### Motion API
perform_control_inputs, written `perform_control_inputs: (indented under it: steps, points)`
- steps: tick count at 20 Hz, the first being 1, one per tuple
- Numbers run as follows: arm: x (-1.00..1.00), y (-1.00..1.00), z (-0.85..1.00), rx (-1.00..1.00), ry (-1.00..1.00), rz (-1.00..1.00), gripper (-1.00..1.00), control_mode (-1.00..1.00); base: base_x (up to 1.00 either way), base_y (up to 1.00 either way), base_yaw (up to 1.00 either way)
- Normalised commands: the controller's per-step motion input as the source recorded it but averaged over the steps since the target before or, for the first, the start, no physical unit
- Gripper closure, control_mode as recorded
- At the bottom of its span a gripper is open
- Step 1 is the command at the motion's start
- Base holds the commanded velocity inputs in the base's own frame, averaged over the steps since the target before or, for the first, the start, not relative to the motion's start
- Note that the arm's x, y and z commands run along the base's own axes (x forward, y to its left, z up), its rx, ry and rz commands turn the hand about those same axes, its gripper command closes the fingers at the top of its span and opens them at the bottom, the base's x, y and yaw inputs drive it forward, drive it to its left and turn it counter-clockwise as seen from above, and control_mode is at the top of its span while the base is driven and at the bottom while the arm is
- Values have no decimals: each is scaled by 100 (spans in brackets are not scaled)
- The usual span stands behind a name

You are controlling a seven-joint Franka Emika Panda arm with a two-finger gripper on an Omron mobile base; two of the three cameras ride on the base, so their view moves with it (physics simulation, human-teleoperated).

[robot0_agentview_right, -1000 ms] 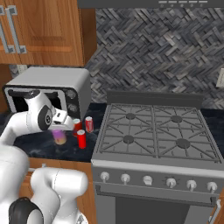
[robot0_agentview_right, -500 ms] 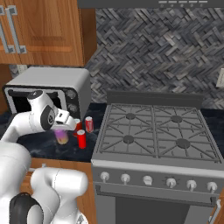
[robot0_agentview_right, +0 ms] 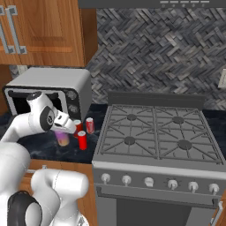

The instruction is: Four empty soda cans are scattered around the kitchen. Gather all the cans and cluster them next to the stove for recycling.

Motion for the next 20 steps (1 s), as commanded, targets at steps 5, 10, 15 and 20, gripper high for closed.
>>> perform_control_inputs:
  steps: [5,10,15,20]
  points:
    - [10,0,-11,0,0,-9,100,-100,0,0,0]
    - [17,0,-17,0,-4,-5,100,-100,0,0,0]
    - [15,0,-14,0,-3,-4,100,-100,0,0,0]
    - [8,0,-16,0,0,-4,100,-100,0,0,0]
